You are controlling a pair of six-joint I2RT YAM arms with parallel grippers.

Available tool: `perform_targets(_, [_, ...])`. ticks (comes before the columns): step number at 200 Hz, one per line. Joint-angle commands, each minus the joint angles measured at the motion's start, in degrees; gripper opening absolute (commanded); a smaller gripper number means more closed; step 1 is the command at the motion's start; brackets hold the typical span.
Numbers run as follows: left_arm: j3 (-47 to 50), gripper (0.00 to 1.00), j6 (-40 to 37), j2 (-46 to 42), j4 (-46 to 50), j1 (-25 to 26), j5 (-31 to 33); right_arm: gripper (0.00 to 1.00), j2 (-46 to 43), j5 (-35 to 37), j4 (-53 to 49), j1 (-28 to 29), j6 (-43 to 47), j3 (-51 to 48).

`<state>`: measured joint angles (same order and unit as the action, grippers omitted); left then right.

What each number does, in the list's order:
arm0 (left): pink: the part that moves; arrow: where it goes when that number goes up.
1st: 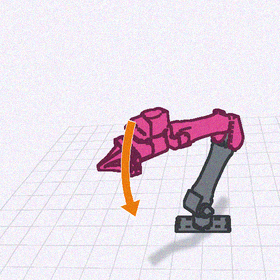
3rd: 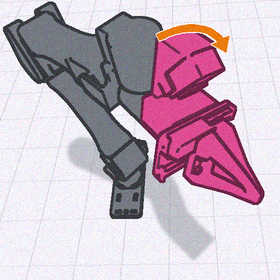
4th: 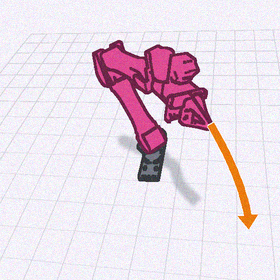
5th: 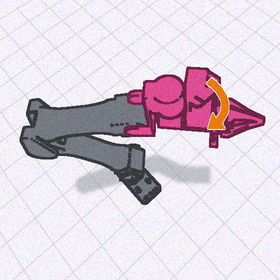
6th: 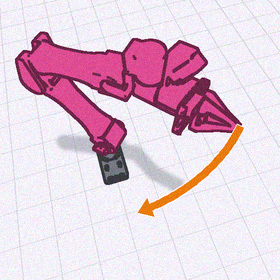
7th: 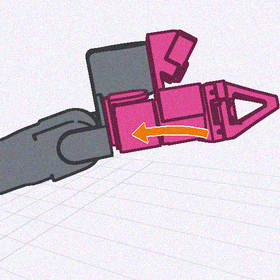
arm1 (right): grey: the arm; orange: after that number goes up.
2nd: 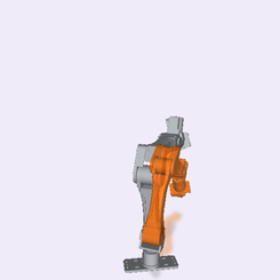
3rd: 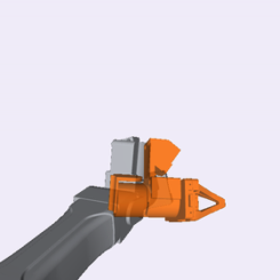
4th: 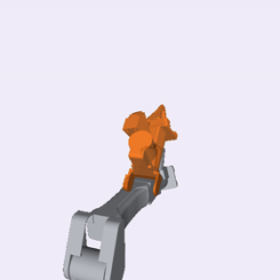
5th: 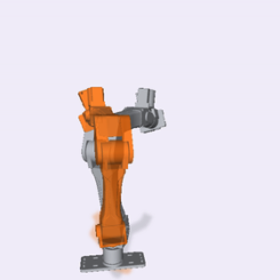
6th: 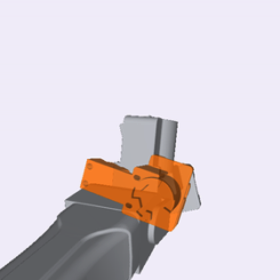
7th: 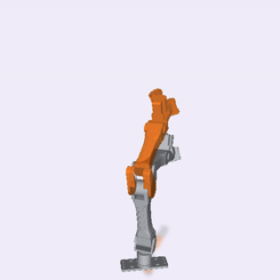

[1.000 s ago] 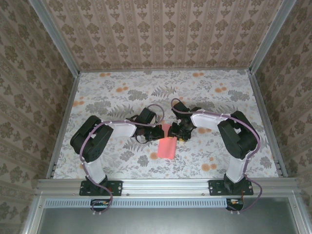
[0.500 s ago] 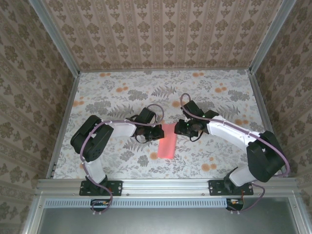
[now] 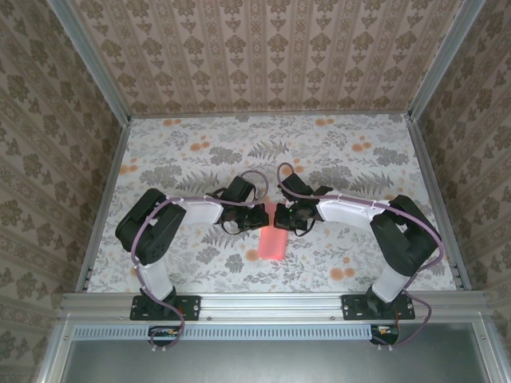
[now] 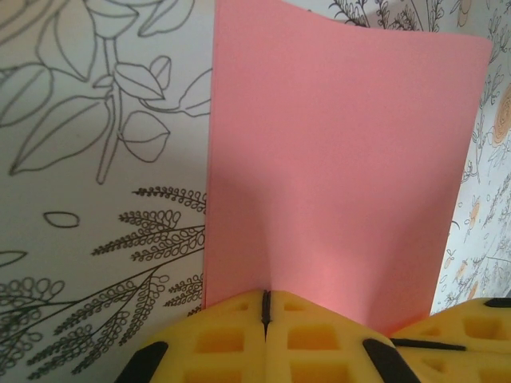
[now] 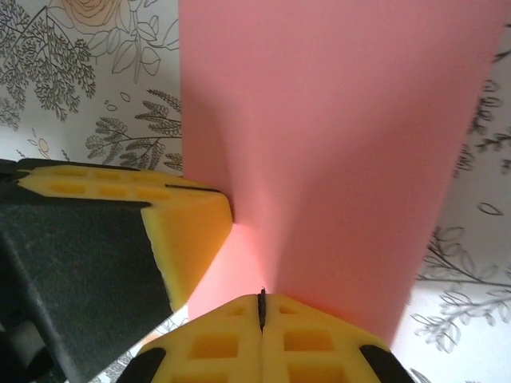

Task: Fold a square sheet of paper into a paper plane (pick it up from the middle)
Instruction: Fold the square sheet of paper in half at the center of the table.

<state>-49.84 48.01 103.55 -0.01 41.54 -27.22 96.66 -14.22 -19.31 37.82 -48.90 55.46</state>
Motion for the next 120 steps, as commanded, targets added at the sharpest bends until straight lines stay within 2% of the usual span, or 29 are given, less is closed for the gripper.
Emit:
perform_targets(1, [3.67, 0.0, 0.68, 5.78, 9.15, 1.34, 5.79, 0.0, 1.86, -1.87, 2.86, 0.32, -1.79, 0.5])
perform_targets(57, [4.41, 0.0, 1.32, 6.26, 10.02, 1.6, 6.63, 0.0, 5.64, -2.1, 4.4, -0.21, -2.7, -0.28])
perform_targets(120, [5.84, 0.0, 1.47, 7.45, 11.0, 1.18, 7.87, 0.0, 2.08, -2.56, 6.42, -2.52, 0.9, -6.37])
